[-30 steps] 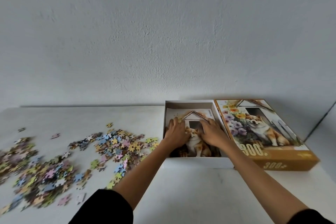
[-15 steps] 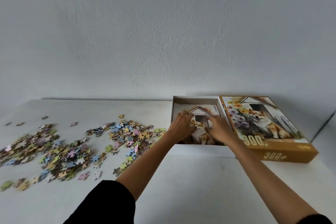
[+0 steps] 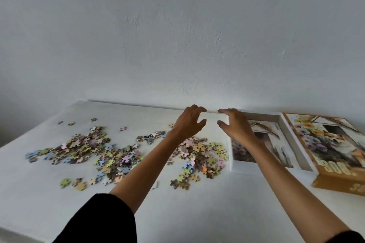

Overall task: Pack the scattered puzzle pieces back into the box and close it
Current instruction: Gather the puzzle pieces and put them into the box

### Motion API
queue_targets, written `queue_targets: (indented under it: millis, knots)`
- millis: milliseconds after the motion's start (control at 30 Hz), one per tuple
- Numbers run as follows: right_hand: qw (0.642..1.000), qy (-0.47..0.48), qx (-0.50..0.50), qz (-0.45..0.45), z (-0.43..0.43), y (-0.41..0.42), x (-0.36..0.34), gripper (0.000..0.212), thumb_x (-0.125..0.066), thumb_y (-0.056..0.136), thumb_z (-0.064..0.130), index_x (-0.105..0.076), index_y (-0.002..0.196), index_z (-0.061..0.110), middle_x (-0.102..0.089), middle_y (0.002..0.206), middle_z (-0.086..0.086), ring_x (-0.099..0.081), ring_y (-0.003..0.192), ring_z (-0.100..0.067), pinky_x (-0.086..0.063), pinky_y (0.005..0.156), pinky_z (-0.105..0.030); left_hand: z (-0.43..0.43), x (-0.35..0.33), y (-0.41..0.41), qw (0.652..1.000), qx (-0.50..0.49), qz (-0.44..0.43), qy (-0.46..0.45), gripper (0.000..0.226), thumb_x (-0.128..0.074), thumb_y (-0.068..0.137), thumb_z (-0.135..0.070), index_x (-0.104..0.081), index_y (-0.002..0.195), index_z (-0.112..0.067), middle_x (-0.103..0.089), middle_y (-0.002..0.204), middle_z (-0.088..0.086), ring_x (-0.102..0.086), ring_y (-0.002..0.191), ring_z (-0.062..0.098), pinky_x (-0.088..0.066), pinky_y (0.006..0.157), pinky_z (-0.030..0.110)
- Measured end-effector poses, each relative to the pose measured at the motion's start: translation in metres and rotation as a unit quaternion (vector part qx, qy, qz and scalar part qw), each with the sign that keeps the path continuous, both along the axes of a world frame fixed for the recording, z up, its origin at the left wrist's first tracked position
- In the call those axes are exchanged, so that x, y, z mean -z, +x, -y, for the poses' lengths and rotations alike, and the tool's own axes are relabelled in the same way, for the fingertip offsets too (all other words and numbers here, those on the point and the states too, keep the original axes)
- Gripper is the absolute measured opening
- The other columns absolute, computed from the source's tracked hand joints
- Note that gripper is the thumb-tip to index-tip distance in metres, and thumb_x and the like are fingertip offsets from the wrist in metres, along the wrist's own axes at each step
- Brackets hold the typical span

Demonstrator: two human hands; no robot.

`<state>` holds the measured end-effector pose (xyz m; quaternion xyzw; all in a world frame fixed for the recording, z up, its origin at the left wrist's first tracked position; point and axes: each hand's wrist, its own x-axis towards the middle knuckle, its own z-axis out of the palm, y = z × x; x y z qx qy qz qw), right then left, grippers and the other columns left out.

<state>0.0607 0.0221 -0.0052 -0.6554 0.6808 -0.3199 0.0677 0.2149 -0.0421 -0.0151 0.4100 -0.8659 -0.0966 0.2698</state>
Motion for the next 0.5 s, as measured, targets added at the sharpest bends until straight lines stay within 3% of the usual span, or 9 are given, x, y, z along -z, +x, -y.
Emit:
queue_targets:
  millis: [300, 500]
  knots:
    - [0.999, 0.018, 0.017, 0.032, 0.048, 0.123, 0.024, 0.043, -0.057, 0.086, 0.020, -0.049, 0.128, 0.012, -0.051, 0.133, -0.014, -0.045, 0.124, -0.031, -0.036, 0.100, -0.035, 0.053, 0.009, 0.136, 0.999, 0.030, 0.027, 0.024, 0.037, -0.053, 0.091, -0.024, -0.050, 0.125, -0.010, -0.054, 0.128, 0.014, -0.049, 0.119, 0.028, -0.039, 0.099, 0.036]
    - [0.997, 0.060, 0.023, 0.051, 0.054, 0.191, 0.058, 0.042, -0.057, 0.086, 0.015, -0.050, 0.127, 0.010, -0.053, 0.131, -0.016, -0.049, 0.121, -0.030, -0.039, 0.101, -0.038, 0.065, 0.045, 0.207, 0.993, 0.053, 0.060, 0.090, 0.037, -0.052, 0.092, -0.025, -0.051, 0.124, -0.009, -0.053, 0.128, 0.017, -0.051, 0.117, 0.030, -0.041, 0.097, 0.037]
